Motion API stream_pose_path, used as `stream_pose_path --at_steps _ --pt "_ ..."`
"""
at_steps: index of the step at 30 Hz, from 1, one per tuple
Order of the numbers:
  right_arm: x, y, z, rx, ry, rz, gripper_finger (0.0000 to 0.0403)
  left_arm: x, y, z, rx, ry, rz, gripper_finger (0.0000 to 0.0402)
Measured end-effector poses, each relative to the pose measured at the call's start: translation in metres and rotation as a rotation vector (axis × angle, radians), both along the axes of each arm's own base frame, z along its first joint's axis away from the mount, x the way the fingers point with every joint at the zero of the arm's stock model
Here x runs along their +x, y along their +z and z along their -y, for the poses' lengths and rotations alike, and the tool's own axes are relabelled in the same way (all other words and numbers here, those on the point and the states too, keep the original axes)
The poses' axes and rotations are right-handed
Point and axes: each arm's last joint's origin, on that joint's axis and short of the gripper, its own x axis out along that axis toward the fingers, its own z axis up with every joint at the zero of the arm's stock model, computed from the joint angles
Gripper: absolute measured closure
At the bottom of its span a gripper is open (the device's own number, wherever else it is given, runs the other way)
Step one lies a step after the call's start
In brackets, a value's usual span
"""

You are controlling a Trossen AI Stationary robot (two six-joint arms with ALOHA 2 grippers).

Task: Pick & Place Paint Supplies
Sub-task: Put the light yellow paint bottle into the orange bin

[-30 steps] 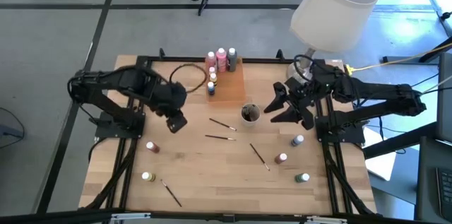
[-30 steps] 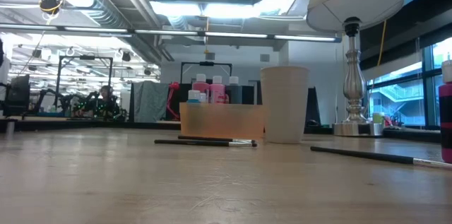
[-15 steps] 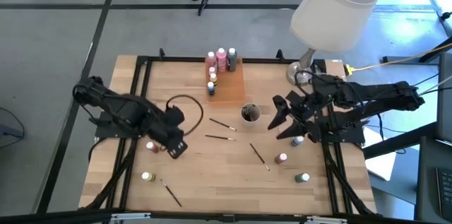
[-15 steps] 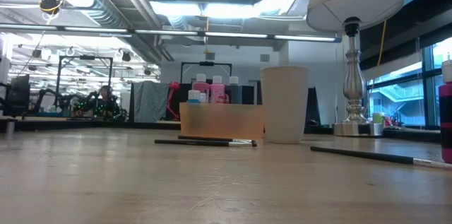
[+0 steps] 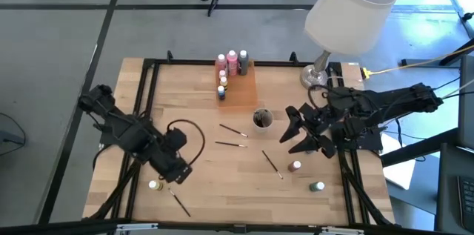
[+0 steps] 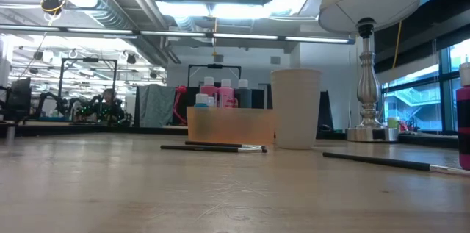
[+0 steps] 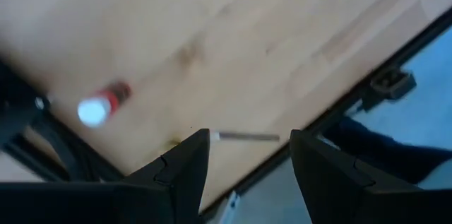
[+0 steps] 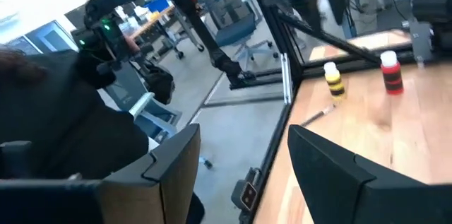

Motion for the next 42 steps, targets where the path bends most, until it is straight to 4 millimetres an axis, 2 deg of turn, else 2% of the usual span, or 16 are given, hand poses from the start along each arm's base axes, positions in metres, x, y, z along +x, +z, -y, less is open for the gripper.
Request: stream_pose_path --at_steps 9,16,23,29,33,38,42 --pt "0.012 -0.005 -0.003 -0.015 0.001 0.010 0.0183 -0.026 0.000 0.031 -0.109 0.131 -0.072 0.0208" --pt "0.028 -0.008 -0.007 -0.007 0.000 0.056 0.0183 -0.046 -0.016 0.070 -0.110 0.235 -0.159 0.0208" --pt "0.046 -0.013 -0.011 0.054 -0.007 0.072 0.0183 -0.043 -0.044 0.101 -0.019 0.212 -0.214 0.0208" --pt "0.058 -0.016 -0.014 0.148 -0.013 0.054 0.0183 -0.043 -0.062 0.116 0.041 0.105 -0.252 0.0208" --pt "0.062 -0.019 -0.022 0.198 0.004 0.035 0.0183 -0.053 -0.071 0.116 0.079 0.059 -0.269 0.0208" --pt "0.063 -0.021 -0.038 0.242 0.055 0.024 0.0183 -0.076 -0.075 0.099 0.117 0.065 -0.286 0.0208" --pt "0.062 -0.023 -0.050 0.256 0.042 0.011 0.0183 -0.084 -0.077 0.089 0.121 0.063 -0.258 0.0208"
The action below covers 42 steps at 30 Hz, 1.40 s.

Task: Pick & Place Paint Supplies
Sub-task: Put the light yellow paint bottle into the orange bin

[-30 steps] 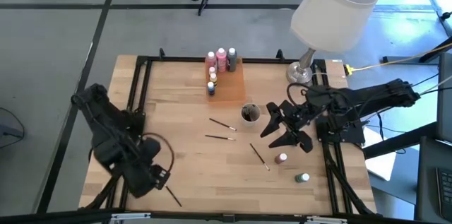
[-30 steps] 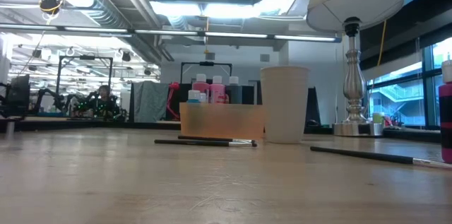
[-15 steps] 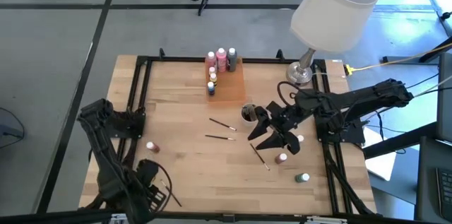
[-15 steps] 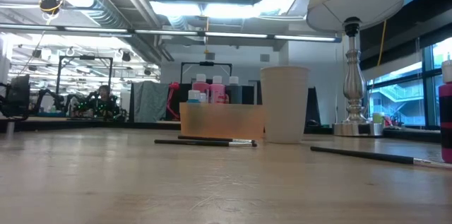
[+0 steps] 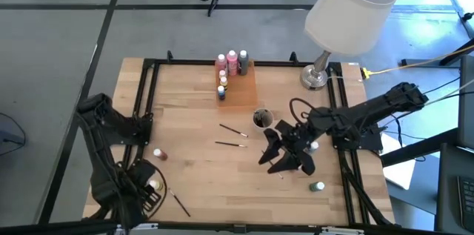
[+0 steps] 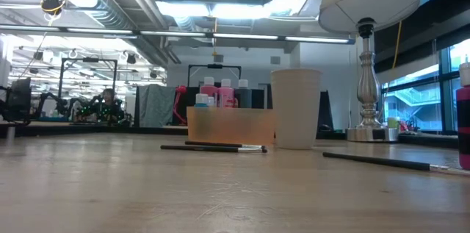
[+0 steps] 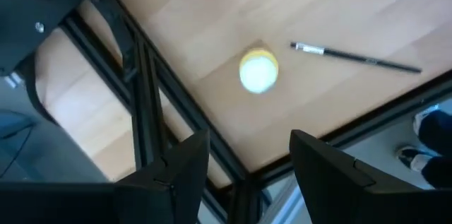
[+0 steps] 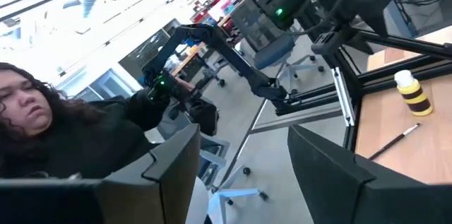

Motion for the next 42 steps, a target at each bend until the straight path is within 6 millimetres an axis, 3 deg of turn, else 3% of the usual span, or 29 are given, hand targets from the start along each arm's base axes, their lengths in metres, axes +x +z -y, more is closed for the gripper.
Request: stream_pose_path --at_steps 5,12,24,34,42 --pt "-0.004 0.000 -0.011 0.000 -0.022 0.000 0.0183 0.005 -0.011 -0.004 -0.052 -0.008 0.056 0.0208" --pt "-0.008 0.002 -0.018 0.015 -0.017 0.008 0.0183 0.005 -0.031 -0.009 -0.025 0.022 0.008 0.0208" --pt "-0.008 0.003 -0.019 0.020 -0.040 0.017 0.0183 0.005 -0.032 -0.009 -0.035 -0.001 -0.018 0.0205" --pt "-0.008 0.003 -0.019 0.017 -0.040 0.019 0.0183 0.006 -0.032 -0.007 -0.057 -0.032 -0.007 0.0168" --pt "-0.007 0.002 -0.018 0.013 -0.042 0.020 0.0183 0.009 -0.032 -0.004 -0.076 -0.062 0.041 0.0167"
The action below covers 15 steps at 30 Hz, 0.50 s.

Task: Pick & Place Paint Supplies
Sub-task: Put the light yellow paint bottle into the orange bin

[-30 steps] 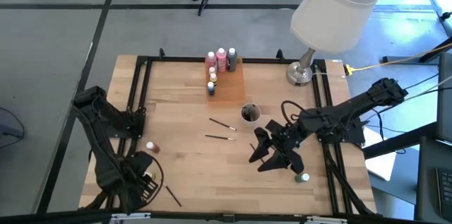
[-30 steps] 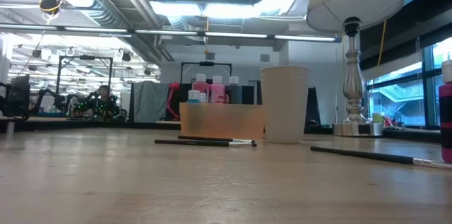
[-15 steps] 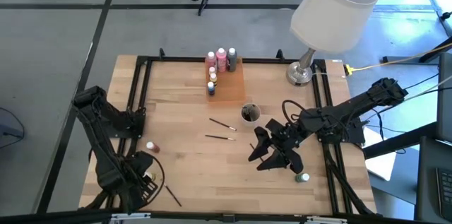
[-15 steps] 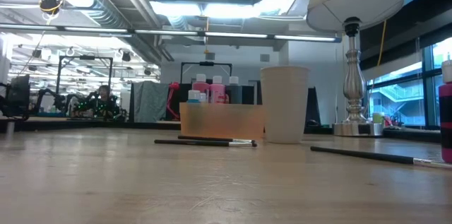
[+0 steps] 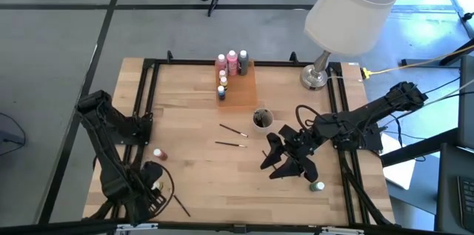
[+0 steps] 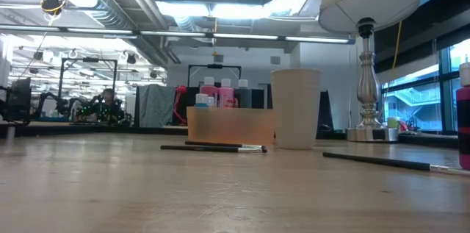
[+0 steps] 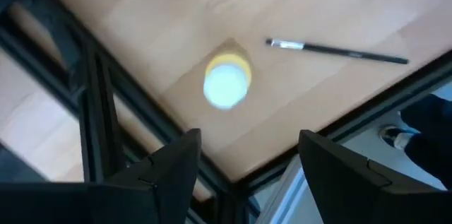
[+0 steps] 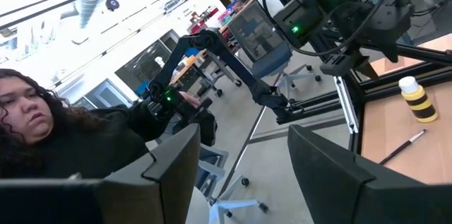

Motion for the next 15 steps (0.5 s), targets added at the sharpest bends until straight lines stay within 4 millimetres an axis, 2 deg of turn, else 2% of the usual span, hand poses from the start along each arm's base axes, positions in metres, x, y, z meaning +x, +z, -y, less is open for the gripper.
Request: stream_pose_path --at_steps 4,11,15 --pt "0.000 0.000 0.000 -0.001 0.000 0.001 0.0183 0.003 -0.005 -0.003 0.044 -0.004 0.039 0.0167" --pt "0.000 0.000 0.000 -0.003 0.000 0.001 0.0183 0.001 -0.025 -0.008 0.028 0.009 -0.062 0.0169" --pt "0.000 0.000 0.000 -0.003 0.000 0.001 0.0183 0.002 -0.030 -0.008 0.012 0.000 -0.064 0.0169"
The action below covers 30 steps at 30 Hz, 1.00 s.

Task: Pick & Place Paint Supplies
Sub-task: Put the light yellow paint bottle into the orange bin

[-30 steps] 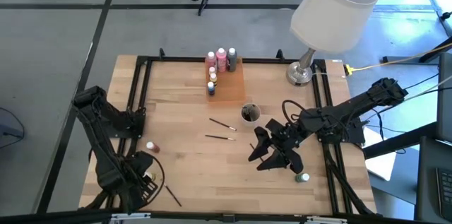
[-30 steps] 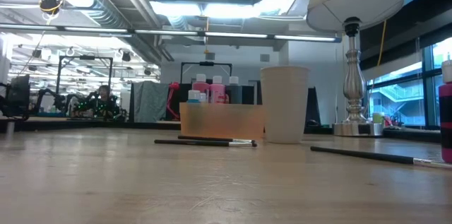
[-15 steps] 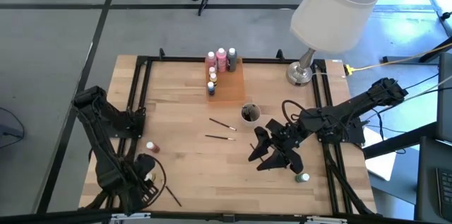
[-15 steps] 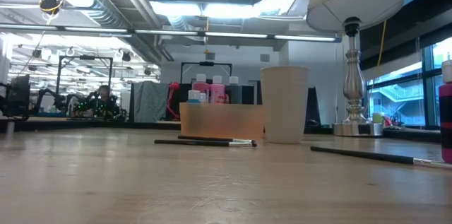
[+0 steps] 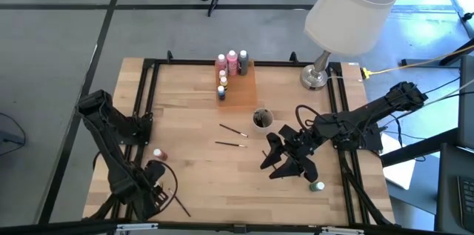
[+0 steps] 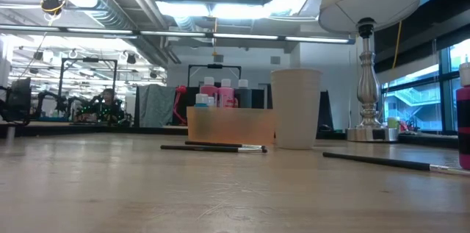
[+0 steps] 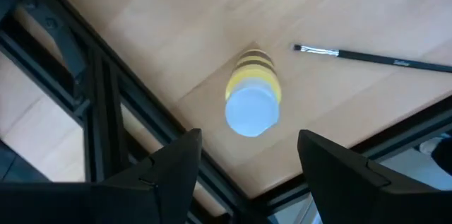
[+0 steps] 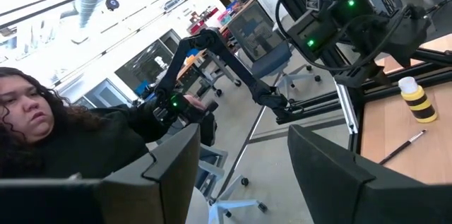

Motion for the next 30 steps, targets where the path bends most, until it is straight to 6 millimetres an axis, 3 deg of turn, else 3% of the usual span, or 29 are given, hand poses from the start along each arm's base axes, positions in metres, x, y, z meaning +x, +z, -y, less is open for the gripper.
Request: stream_pose_path --at_steps 13,30 --pt "0.000 0.000 0.000 0.001 -0.016 0.000 0.0183 0.011 0.000 -0.005 -0.011 -0.071 0.024 0.0169" --pt "0.000 -0.001 0.000 -0.004 -0.018 -0.008 0.0183 0.009 0.000 -0.004 -0.014 -0.089 0.022 0.0169"
